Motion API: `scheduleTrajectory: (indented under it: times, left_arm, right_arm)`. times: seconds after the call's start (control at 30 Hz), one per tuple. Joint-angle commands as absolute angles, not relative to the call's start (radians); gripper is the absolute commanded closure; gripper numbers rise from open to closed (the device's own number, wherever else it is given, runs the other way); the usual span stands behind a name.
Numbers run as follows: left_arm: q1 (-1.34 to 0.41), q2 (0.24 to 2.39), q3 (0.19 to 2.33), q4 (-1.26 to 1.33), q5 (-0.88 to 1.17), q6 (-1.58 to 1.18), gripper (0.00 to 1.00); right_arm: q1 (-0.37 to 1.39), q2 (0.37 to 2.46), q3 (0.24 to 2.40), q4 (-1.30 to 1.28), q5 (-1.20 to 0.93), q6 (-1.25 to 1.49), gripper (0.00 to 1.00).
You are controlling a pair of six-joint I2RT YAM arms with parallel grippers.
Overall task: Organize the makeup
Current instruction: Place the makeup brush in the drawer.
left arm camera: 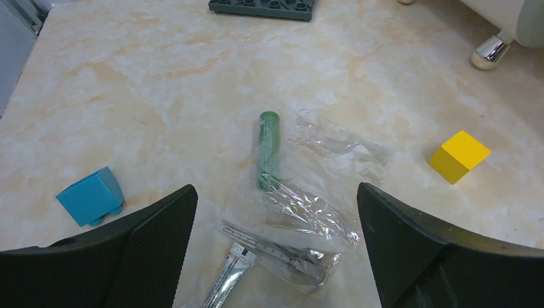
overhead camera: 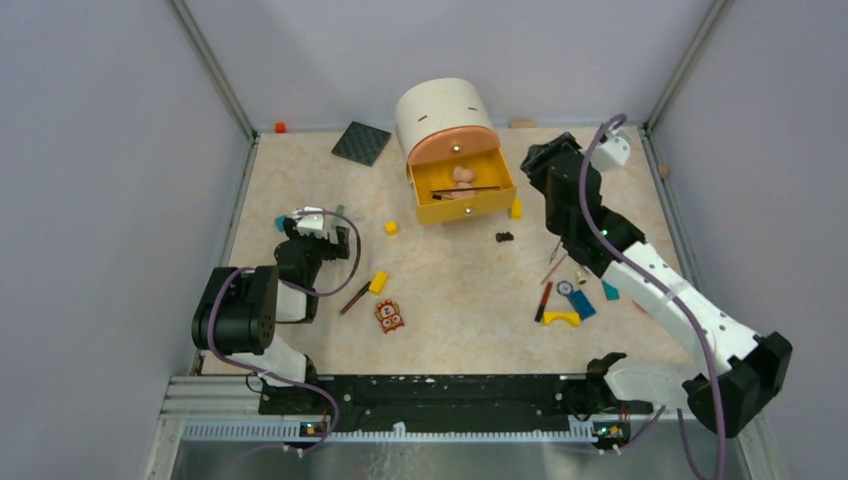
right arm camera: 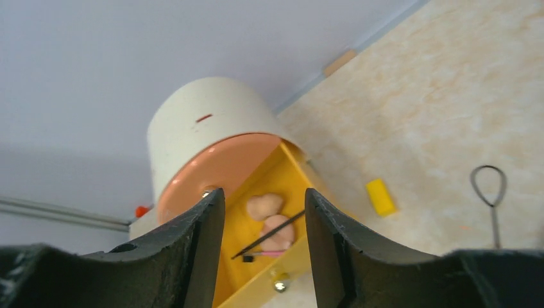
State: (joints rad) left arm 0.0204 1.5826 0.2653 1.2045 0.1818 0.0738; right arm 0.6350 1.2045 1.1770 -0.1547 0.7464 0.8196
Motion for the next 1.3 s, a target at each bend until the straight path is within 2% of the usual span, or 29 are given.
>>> scheduleTrajectory:
  times: [0.0,0.17,0.37,0.83,1.1,1.27]
  left_arm:
    - [0.017,1.592,0.253,1.262,0.177,0.073,0.01]
    - [0.017,1.593,0.253,1.262,0.178,0.073,0.01]
    - [0.018,1.592,0.254,1.262,0.178,0.072,0.01]
    - [0.017,1.592,0.253,1.262,0.178,0.073,0.01]
    - [0.018,1.592,0.253,1.262,0.178,0.073,0.01]
    - [0.018,1.592,0.253,1.262,0.178,0.073,0.01]
  right_arm:
    - [0.549,1.108,1.088,-0.338,0.772,0.777,0.51]
    - [0.438,1.065,0.985,-0.428,0.637,0.774,0.50]
    - [0.352,1.131,0.916,-0.491,0.508,0.767,0.49]
    - [0.240,1.365,0.821,-0.397,0.242,0.778,0.49]
    - [0.231,1.457,0.851,-0.419,0.217,0.775,0.50]
    - [0.230,1.454,0.845,-0.434,0.236,0.772,0.56]
